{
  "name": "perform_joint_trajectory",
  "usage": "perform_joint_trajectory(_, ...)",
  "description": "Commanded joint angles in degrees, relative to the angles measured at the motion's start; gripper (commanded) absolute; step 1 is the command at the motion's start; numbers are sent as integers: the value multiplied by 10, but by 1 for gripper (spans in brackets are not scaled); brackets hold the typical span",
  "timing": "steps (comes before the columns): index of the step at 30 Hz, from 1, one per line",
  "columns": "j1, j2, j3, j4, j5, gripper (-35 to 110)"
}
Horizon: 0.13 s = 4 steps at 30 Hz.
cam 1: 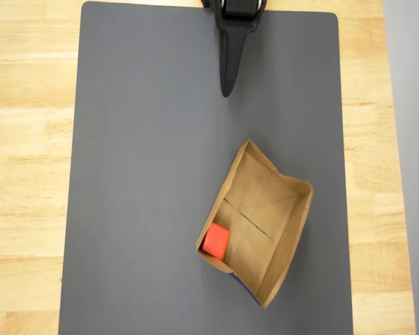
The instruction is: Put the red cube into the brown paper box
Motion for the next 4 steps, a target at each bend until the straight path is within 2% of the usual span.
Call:
perform_joint_trajectory(1,1,-4,0,4,-6,0)
perform_joint_trajectory(4,1,-4,0,4,-6,0)
